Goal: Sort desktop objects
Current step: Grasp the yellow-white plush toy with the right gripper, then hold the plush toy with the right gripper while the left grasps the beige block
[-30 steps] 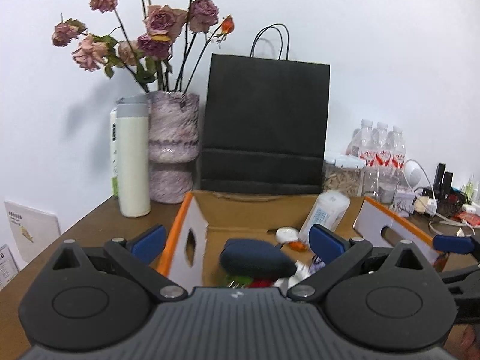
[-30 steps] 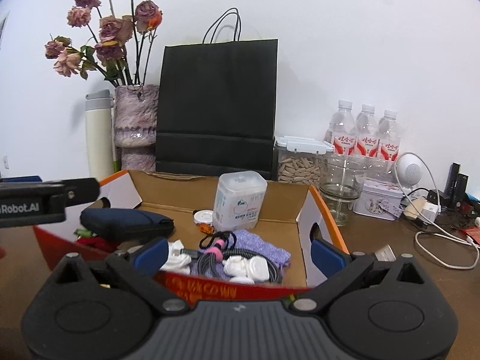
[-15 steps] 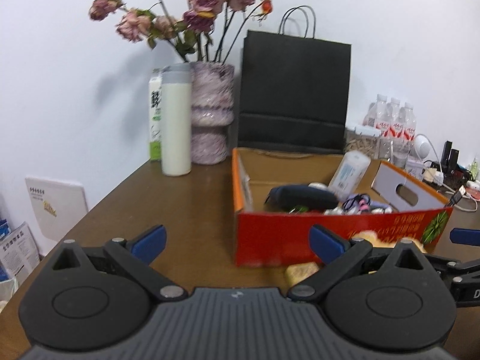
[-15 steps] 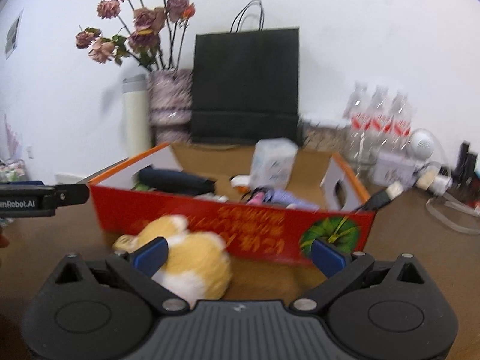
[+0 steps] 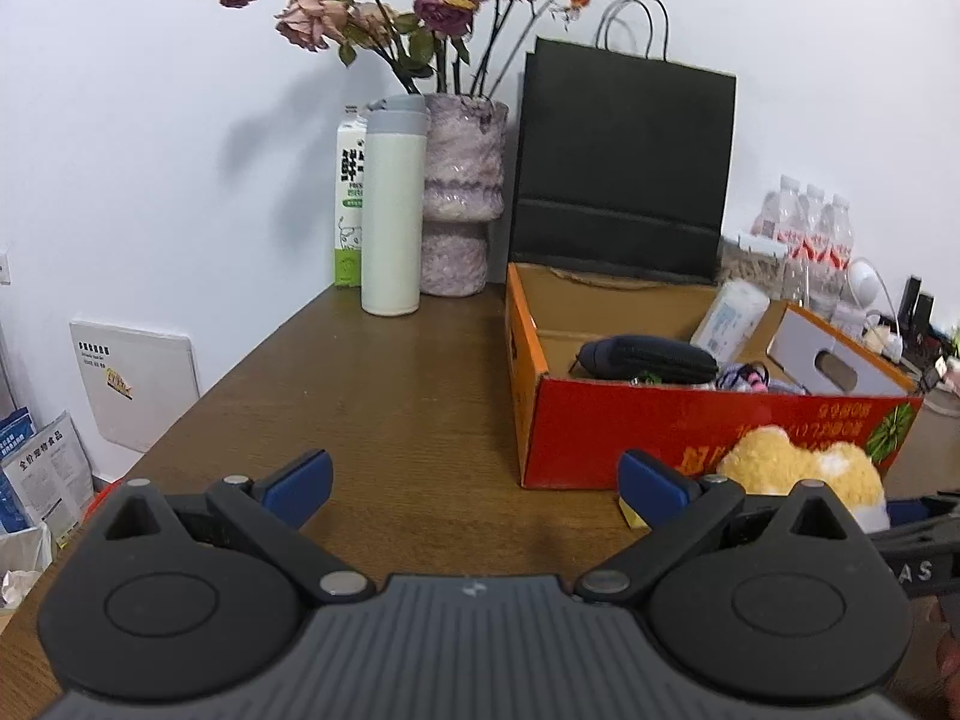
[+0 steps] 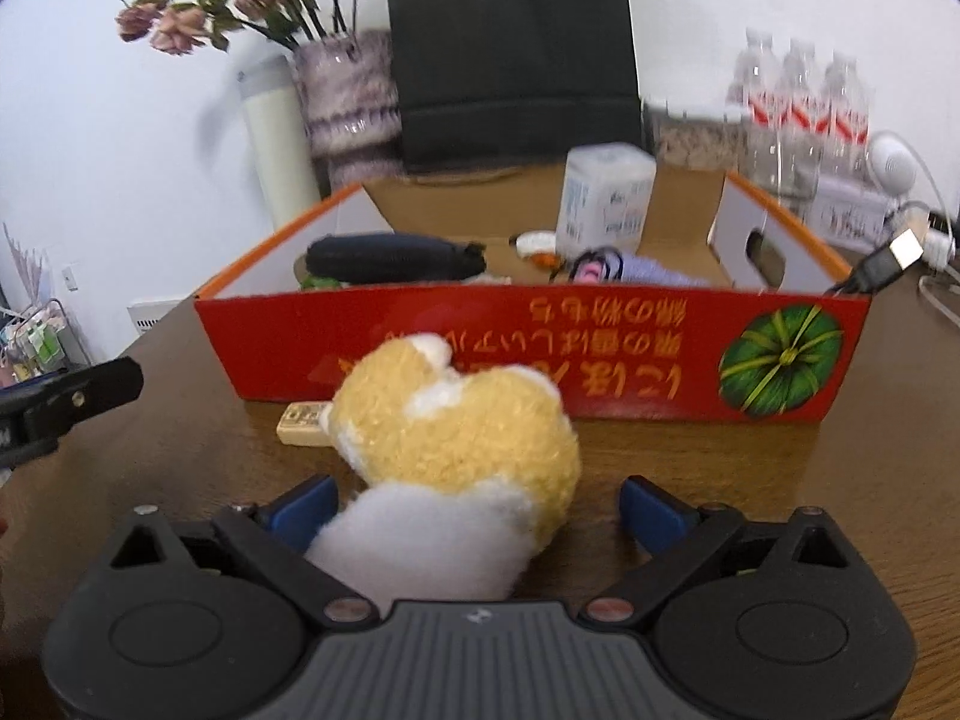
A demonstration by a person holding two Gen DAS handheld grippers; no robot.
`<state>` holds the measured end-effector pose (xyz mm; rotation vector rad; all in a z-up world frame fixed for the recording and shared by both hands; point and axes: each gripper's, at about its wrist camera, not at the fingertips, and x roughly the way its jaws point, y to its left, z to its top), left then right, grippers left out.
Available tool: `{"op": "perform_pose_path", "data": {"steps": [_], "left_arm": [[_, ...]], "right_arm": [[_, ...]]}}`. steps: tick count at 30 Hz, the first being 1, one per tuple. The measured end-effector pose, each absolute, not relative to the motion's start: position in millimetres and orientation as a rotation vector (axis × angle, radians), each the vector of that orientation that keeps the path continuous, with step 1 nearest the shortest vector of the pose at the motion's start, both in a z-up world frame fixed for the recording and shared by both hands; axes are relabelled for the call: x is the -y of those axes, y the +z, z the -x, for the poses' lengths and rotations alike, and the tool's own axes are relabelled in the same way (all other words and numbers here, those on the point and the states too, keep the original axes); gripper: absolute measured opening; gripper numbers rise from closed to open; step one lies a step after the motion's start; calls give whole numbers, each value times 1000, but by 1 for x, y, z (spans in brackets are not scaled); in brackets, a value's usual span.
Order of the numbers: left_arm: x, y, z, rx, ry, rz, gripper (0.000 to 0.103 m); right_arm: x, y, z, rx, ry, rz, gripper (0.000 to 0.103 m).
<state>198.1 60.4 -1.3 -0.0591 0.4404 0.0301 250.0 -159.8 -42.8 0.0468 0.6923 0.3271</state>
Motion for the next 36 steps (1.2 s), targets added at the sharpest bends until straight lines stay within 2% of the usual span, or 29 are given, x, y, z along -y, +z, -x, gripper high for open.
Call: {"op": "perform_pose_path", "data": {"steps": [1,2,4,7,11,31,33,36], "left_arm": [[-59,-2,-198,-445,31,52,103],[-58,-3,-198,-449,31,46,103],[-55,-5,-198,-454,27,39,103],[-53,-7,-199,-468,24,32,103],[-46,-12,-200,-489,11,16,103],[32,-26,-248,-592,29,-54,103],[37,-27,-255,-601,46,-58,100],[39,-28,-263,-617,54,-46,89]], "right_arm": [[159,-43,-250,-691,329,-44,93],[159,-43,-250,-689,330,-40,83],[159,-42,-248,-681,342,-32,70],[162,-40,-246,-679,362,-26,65],[174,-35,-243,-656,359,-36,62],[256,-28,-233,-530,293,34,62],[261,-29,-233,-526,290,39,62],[268,-30,-233,-514,281,39,62]]}}
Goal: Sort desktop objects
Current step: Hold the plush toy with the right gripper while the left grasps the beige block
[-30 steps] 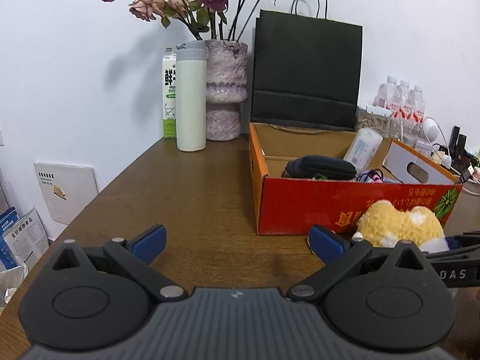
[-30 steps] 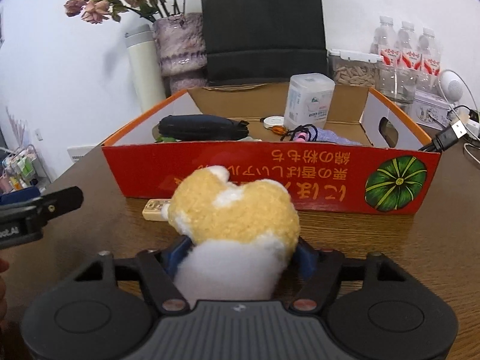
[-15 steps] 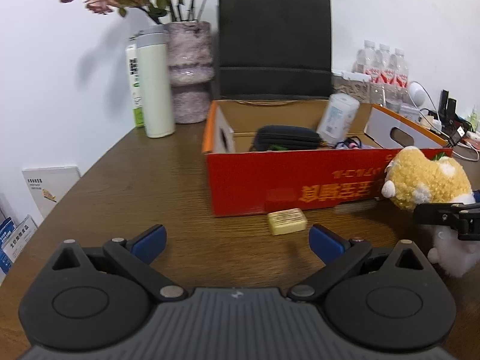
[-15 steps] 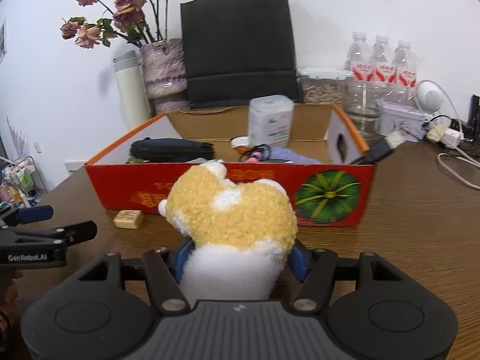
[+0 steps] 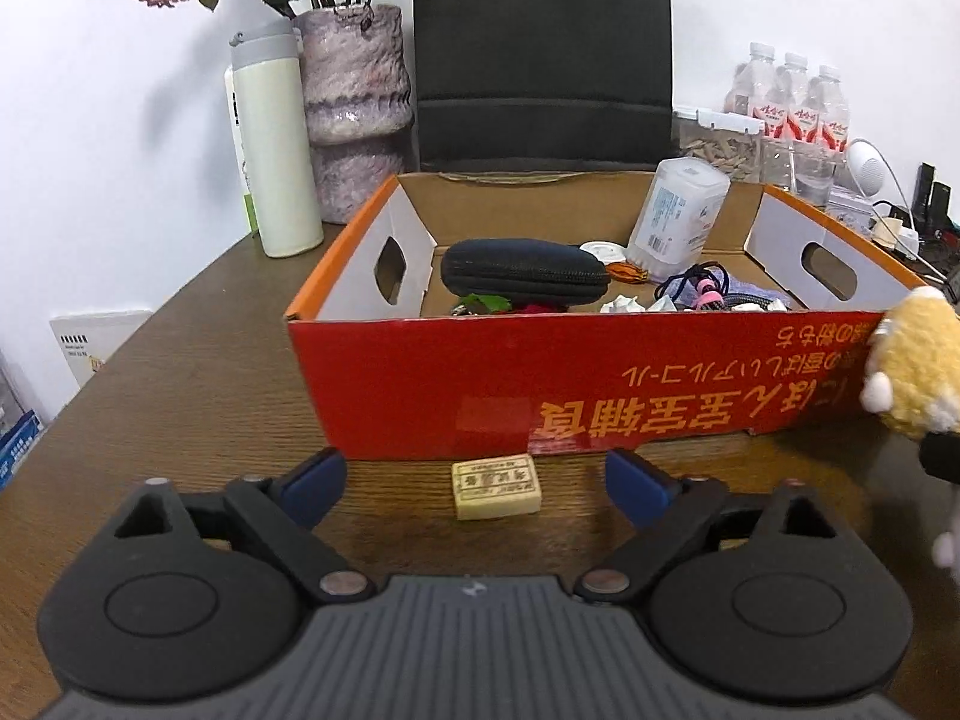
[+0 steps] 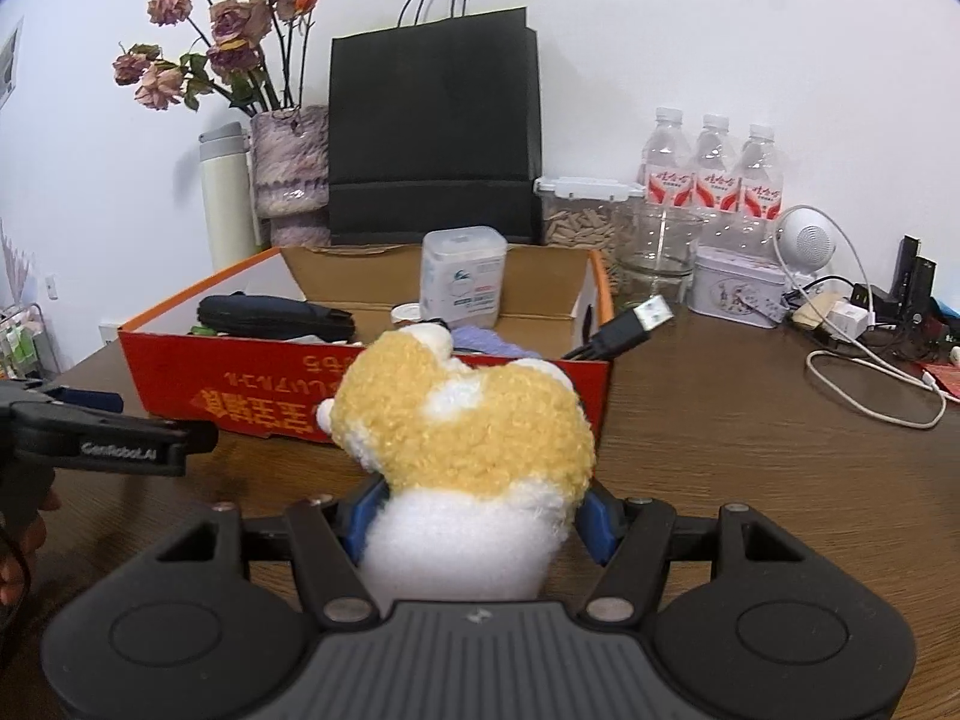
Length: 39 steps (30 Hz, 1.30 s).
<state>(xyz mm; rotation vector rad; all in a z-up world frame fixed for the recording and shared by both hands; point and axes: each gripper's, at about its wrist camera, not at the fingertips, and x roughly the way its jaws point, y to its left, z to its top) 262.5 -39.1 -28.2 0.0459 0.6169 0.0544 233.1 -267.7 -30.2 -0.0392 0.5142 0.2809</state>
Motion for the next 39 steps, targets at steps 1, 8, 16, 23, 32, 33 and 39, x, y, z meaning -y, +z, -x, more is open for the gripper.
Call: {"op": "perform_pose_path", "data": {"steps": [1,8,16,23,32,33,39], "left_arm": [[39,-29,-264,-622,56,-42,81],[35,-31,-266,-648,15,9,43],[32,-29,-262,-639,-18,40,31],[31,-22,-246,-601,-28,55,31],[38,14,-216,-468,-86,81,31],[39,20,-215,-450,-97,84,31],[53,46,-226,-369,-125,77,31]], "right_arm": [[269,-30,-233,-510,278,40,62],[275,-30,-233,-499,267,34,62],[272,-30,-230,-487,266,48,62],[269,-25,-222,-441,266,62,62],[265,-5,-214,-372,266,27,62],[264,-1,-213,-361,268,20,62],[256,26,-220,-290,273,0,62]]}}
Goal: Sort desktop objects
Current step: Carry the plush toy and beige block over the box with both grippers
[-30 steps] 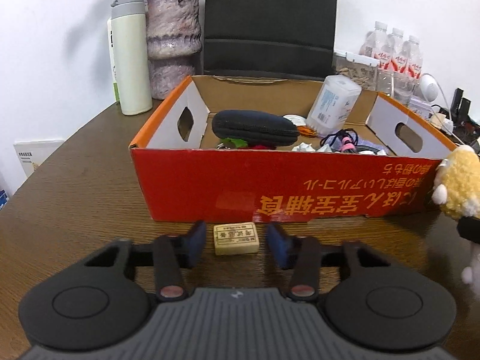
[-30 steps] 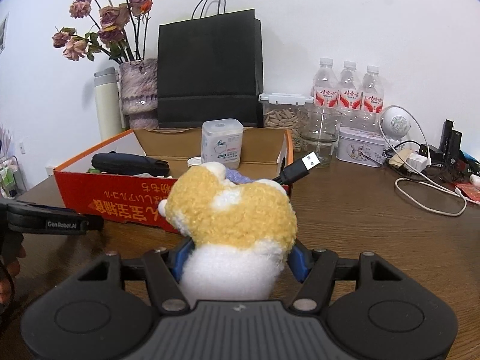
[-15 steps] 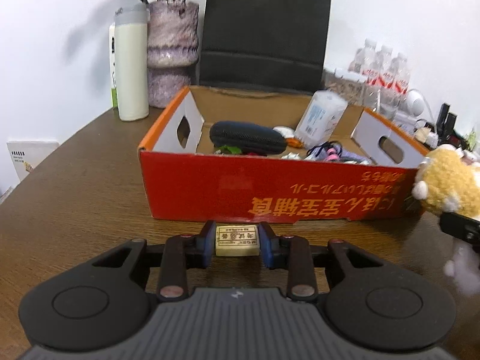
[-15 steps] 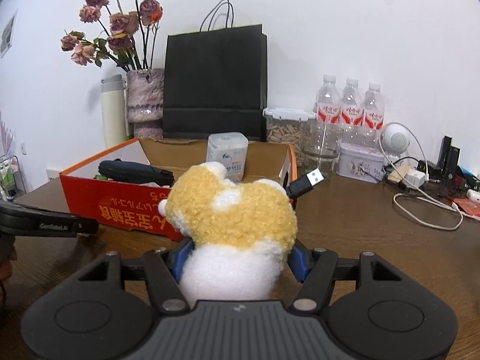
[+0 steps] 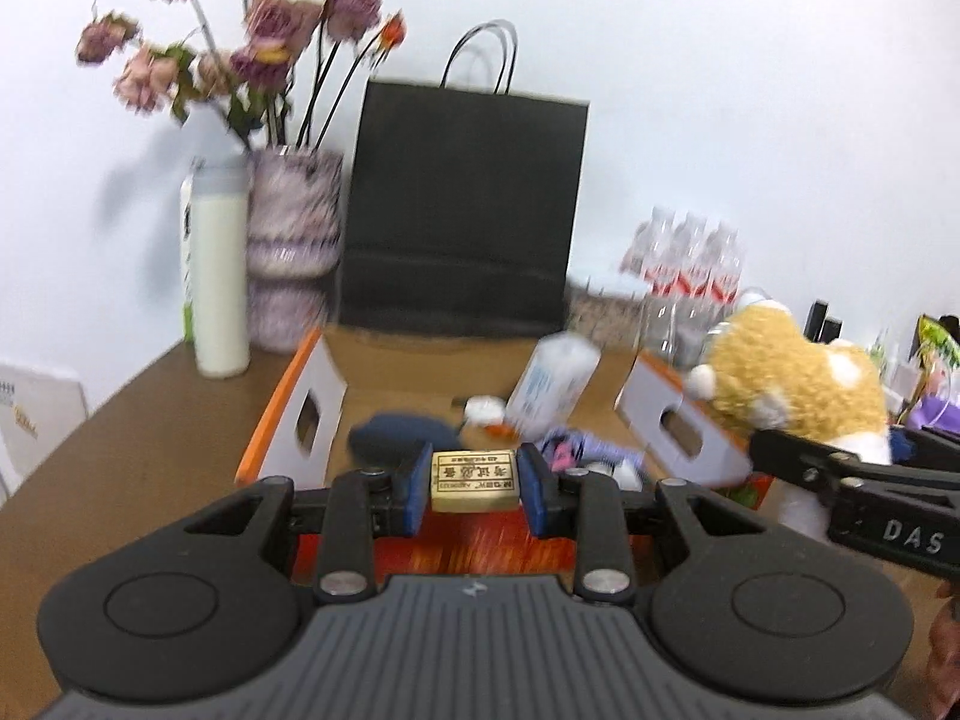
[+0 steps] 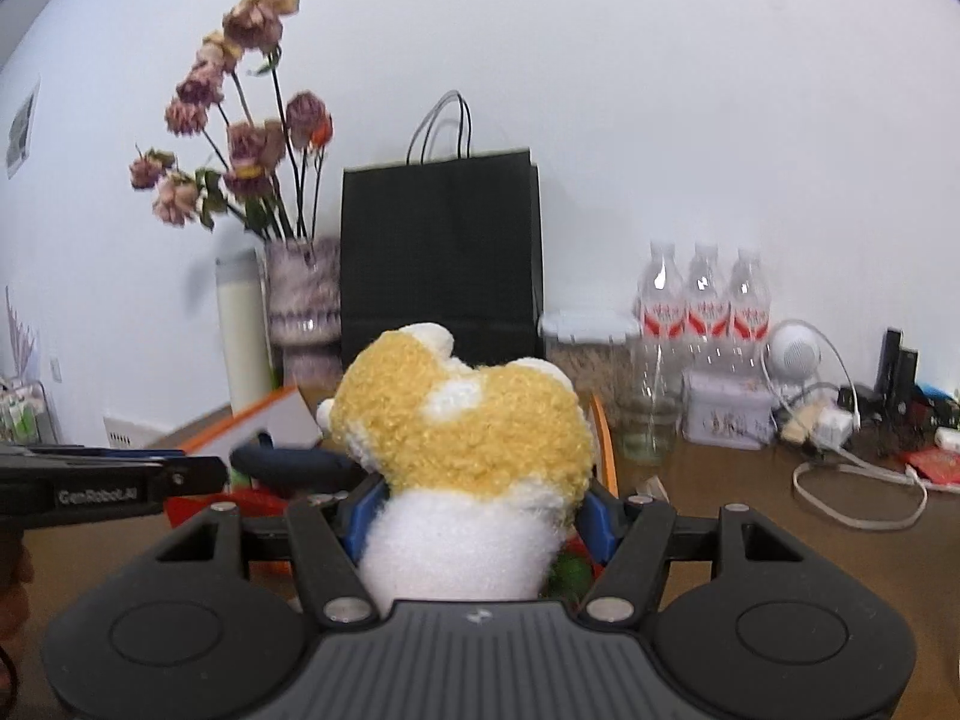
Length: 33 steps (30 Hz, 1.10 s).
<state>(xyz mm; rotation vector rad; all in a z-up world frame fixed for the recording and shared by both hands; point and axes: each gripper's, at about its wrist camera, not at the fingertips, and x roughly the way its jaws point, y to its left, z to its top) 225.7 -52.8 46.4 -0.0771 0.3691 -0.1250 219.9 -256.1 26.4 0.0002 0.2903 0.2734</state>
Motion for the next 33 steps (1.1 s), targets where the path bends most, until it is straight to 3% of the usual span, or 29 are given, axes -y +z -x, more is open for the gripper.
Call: {"op": "perform_pose_path", "data": {"steps": [8,27,31,32,33], "left_arm": [[63,58,-262,-304,-140,99,31],[69,17,-359,-388,-139,-22,31],[66,11,-363,-411,-135,-18,32],[66,11,-362,-408,-131,-15,34],[65,11,-361,-403,-130,-12,43]], "right_arm": [[238,41,-269,-303,282,-61,62],[216,-10,-378,-471,252,1,63],[217,-16,-381,-497,250,5,67],[217,-17,-381,-498,247,-1,73],[218,-17,-381,-497,248,-4,79]]}}
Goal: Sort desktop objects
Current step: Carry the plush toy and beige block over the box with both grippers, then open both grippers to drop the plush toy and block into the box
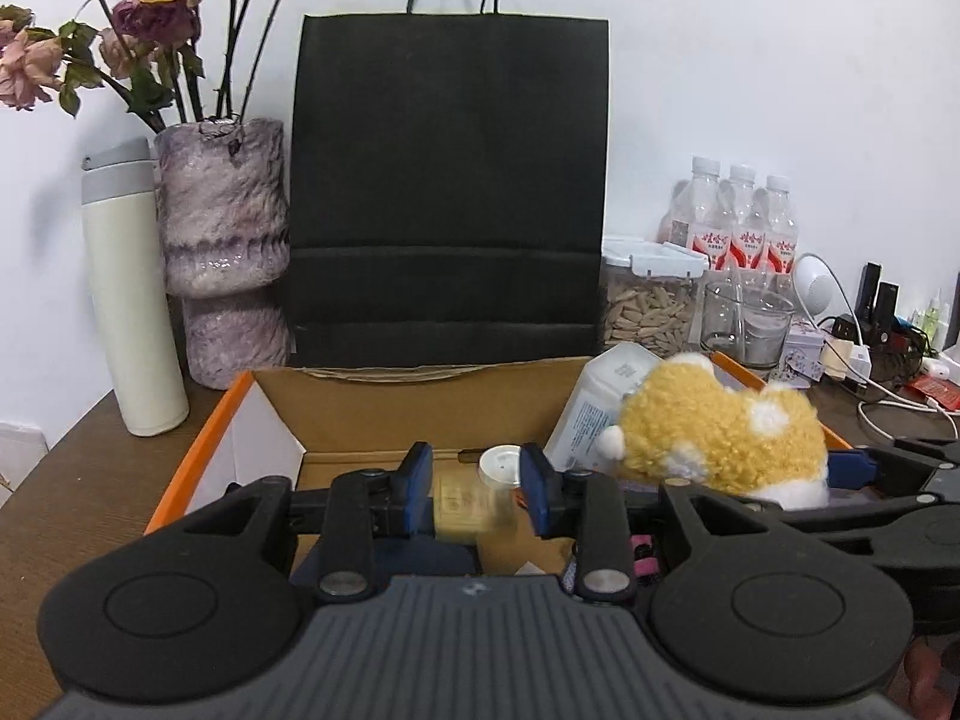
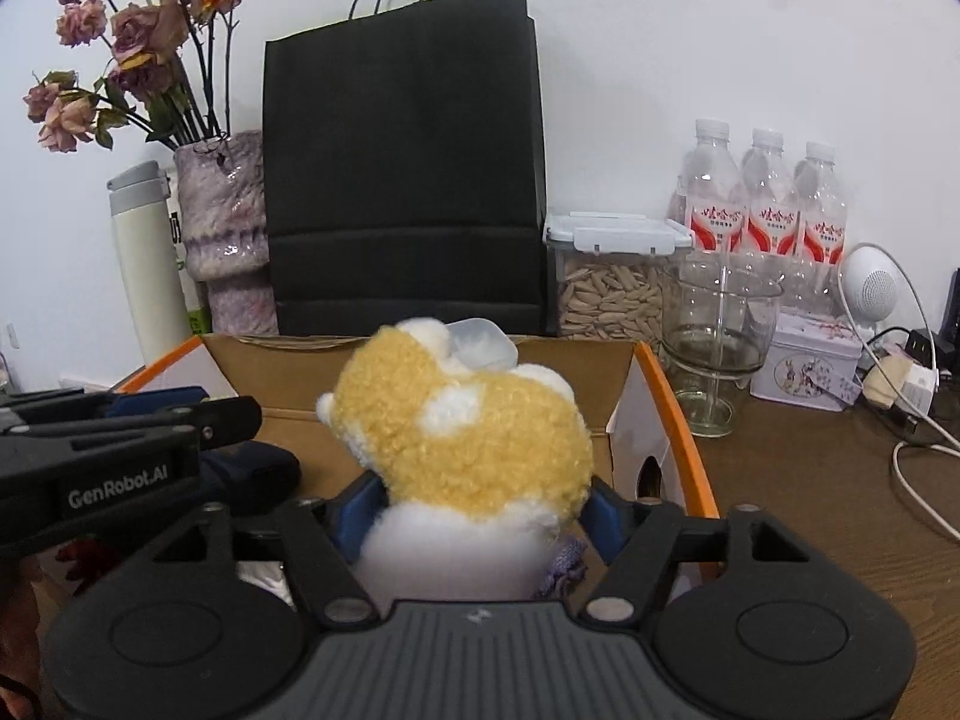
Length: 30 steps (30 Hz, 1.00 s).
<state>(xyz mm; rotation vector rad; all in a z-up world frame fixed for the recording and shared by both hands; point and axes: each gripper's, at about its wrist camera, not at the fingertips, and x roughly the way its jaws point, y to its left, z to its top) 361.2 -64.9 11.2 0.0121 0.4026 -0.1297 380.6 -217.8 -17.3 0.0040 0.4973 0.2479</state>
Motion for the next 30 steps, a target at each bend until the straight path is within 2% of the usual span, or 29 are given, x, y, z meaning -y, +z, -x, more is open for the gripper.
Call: {"op": "perform_pose_path", "data": {"steps": [1,2,4,6,11,30], "left_arm": [[63,12,-359,-394,-127,-5,53],[62,12,-358,-384,-124,1,59],[59,14,-354,-365,-114,11,90],[57,17,-347,-326,-95,9,103],[56,21,-328,-254,-58,-24,103],[27,11,-238,-313,-28,-8,103]], "right_arm": [[218,-17,-380,-495,250,-6,89],[219,-17,-378,-486,249,-7,92],[219,-15,-374,-473,242,-1,97],[220,-13,-371,-464,245,-6,101],[218,-9,-361,-435,255,4,103],[221,-9,-273,-385,244,71,103]]}}
